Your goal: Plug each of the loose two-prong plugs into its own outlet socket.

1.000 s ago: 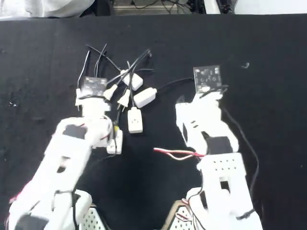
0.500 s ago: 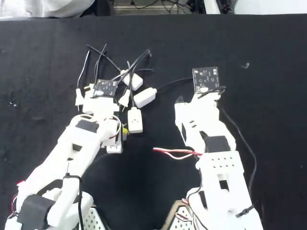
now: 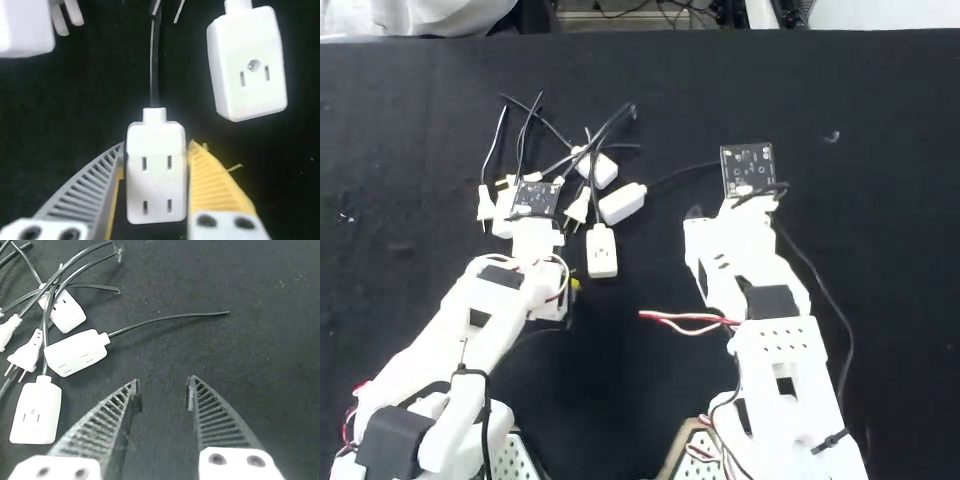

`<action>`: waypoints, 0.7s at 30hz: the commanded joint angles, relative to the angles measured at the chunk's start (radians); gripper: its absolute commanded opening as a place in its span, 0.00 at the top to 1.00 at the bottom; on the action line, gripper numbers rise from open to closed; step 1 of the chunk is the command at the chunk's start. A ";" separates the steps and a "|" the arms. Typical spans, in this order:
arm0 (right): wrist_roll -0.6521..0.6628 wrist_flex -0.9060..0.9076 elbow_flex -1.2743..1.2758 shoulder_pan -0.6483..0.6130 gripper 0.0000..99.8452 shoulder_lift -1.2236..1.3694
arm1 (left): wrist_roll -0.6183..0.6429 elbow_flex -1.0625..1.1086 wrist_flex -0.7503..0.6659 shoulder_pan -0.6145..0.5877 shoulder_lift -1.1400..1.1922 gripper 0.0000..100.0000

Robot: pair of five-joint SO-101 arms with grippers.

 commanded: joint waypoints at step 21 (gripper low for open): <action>-0.003 -0.025 -0.005 0.009 0.84 0.002 | -0.394 -0.522 0.842 -0.288 -0.014 0.97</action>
